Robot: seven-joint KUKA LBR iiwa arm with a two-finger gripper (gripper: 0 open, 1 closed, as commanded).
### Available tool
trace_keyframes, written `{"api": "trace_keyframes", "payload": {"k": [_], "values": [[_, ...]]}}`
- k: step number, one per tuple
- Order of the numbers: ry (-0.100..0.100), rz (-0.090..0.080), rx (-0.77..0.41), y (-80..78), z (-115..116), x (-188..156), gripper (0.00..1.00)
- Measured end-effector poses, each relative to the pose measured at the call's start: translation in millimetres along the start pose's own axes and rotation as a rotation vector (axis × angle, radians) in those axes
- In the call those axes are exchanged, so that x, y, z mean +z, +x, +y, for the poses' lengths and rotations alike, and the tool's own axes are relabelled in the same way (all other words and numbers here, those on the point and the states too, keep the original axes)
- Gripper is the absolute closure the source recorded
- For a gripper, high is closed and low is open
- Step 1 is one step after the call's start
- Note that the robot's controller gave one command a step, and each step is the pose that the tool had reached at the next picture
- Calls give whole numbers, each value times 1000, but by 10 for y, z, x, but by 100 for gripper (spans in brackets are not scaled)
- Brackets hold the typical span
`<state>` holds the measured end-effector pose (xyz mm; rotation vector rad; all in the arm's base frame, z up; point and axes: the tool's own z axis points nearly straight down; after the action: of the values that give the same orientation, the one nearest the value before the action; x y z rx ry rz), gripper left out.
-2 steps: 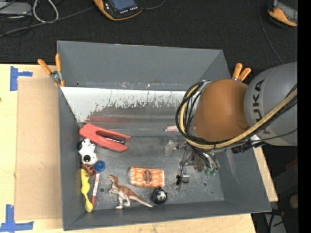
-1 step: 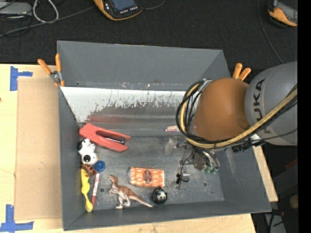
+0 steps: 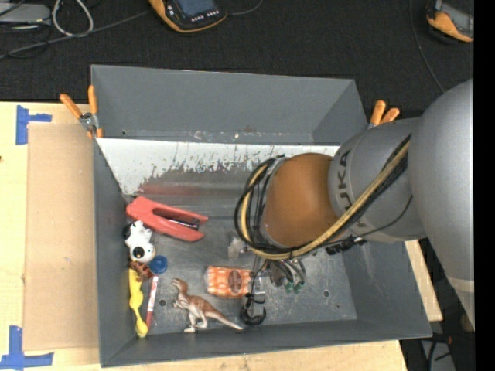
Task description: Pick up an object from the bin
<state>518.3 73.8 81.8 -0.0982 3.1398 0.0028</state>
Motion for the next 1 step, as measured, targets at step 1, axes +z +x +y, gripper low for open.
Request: {"api": "trace_keyframes", "payload": {"k": [1], "values": [[0, -4, 35, 19, 174, -249, 0]]}}
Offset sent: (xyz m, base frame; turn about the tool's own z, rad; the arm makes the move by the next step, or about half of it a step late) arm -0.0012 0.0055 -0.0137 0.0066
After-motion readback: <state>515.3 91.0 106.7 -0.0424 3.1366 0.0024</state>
